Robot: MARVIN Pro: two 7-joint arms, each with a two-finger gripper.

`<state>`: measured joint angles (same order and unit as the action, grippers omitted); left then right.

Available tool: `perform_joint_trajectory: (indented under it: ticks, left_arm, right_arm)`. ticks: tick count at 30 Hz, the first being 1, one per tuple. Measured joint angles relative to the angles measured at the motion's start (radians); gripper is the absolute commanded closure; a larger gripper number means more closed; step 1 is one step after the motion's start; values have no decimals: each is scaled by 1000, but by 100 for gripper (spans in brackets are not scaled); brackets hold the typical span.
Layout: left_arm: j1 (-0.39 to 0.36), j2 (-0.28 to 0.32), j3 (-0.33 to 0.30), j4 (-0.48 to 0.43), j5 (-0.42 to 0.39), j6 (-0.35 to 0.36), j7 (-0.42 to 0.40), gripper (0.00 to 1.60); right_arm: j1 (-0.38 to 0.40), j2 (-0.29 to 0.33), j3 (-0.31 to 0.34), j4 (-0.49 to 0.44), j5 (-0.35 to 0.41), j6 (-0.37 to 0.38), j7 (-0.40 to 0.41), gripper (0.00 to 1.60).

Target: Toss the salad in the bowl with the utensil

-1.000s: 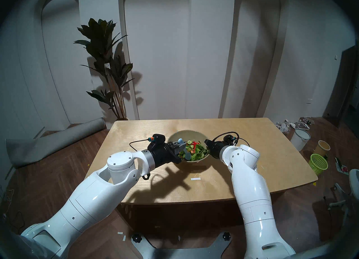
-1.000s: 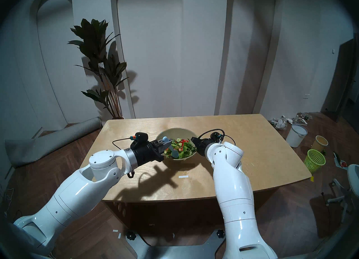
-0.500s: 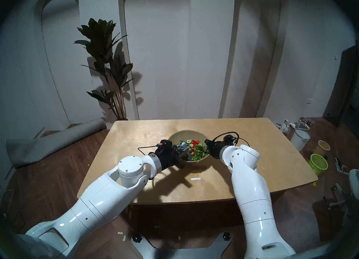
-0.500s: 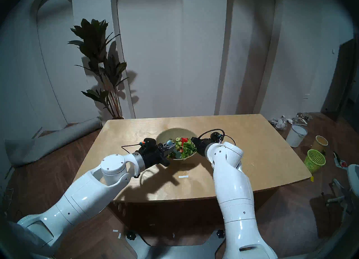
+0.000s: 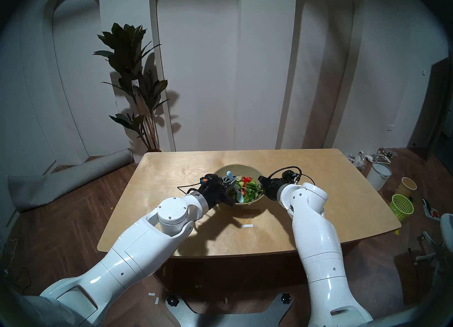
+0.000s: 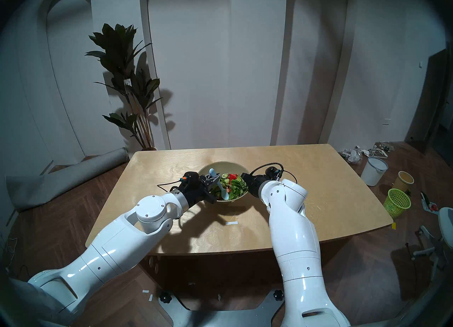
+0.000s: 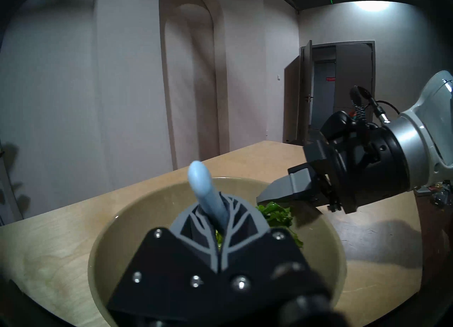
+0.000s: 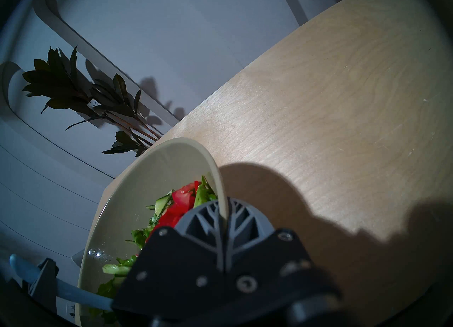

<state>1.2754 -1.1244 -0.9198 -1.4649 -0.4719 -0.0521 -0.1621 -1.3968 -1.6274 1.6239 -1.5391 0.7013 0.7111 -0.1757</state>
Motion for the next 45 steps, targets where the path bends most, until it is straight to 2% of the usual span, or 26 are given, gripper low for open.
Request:
perform_joint_trajectory:
  ticks: [13,20,36,45]
  left_arm:
    - [-22,-60,-1,93,50,-100,62,160]
    - [-34,-81,-3,114,67,-125,81,160]
    - [-51,-96,-19,96,70,-127,99,160]
    - [-37,-71,-35,13,36,-130,69,160]
  right_arm:
    - [0,0,0,0,0,0,0,160]
    - [0,0,0,0,0,0,0,160]
    - [0,0,0,0,0,0,0,160]
    - [0,0,0,0,0,0,0,160]
